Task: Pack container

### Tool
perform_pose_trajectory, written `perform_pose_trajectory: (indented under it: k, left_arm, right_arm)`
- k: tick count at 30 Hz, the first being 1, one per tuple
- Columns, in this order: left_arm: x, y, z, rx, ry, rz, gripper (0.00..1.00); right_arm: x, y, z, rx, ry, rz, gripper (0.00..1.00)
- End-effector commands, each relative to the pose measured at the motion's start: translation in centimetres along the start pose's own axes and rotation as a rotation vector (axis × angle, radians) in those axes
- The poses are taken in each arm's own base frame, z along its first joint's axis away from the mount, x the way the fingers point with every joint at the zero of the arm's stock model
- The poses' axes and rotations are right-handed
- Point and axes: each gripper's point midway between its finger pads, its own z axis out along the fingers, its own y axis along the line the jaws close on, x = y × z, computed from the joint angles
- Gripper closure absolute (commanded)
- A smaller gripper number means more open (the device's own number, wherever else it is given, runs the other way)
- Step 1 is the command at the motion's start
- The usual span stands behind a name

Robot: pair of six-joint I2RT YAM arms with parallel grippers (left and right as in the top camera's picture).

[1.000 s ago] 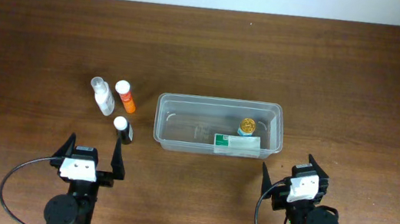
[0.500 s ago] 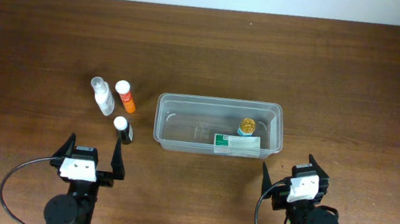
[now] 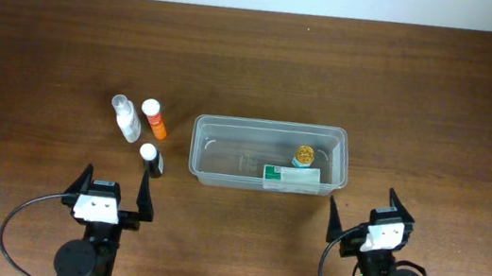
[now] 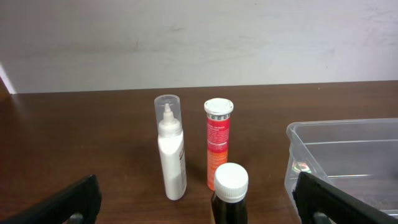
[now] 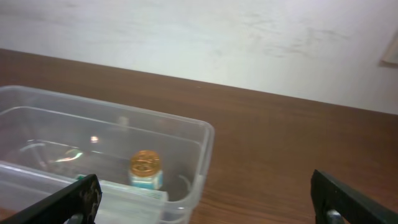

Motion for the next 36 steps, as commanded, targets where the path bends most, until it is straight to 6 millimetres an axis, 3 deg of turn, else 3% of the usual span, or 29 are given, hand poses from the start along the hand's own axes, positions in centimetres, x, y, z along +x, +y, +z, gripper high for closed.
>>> perform_pose_trajectory:
  k: [1, 3, 5, 9, 13, 22, 26, 29, 36]
  left_arm:
    - [0.0, 0.3, 0.0, -0.014, -0.003, 0.018, 0.01]
    - [0.0, -0.9, -0.1, 0.053, -0.003, 0.018, 0.01]
    - [-0.9, -1.9, -0.2, 0.110, -0.042, 0.018, 0.01]
    - [-1.3, -4.1, -0.6, 0.243, -0.058, 0.022, 0.01]
    - [-2.8, -5.0, -1.3, 0.300, -0.065, 0.023, 0.01]
    - [-13.5, -4.0, -4.8, 0.255, -0.130, 0.079, 0.01]
    - [-16.6, -3.7, -4.8, 0.247, 0.027, 0.070, 0.01]
    - [-17.4, -3.0, -3.7, 0.219, 0.300, 0.061, 0.01]
    - [-15.9, -2.9, -0.5, 0.208, 0.690, 0.052, 0.00]
  right_arm:
    - [0.6, -2.0, 0.1, 0.091, 0.010, 0.009, 0.02]
    - [0.8, -4.0, -0.1, 0.172, 0.018, 0.018, 0.02]
    - [0.9, -4.8, -0.2, 0.203, 0.021, 0.021, 0.02]
    - [0.9, -4.8, -0.2, 0.206, 0.021, 0.022, 0.02]
    - [0.9, -4.8, -0.2, 0.206, 0.022, 0.022, 0.02]
    - [0.9, -4.8, -0.2, 0.206, 0.022, 0.022, 0.02]
    - [0.9, -4.8, -0.2, 0.206, 0.022, 0.022, 0.02]
    - [0.9, -4.8, -0.2, 0.206, 0.022, 0.022, 0.02]
    - [0.9, -4.8, -0.2, 0.206, 0.022, 0.022, 0.02]
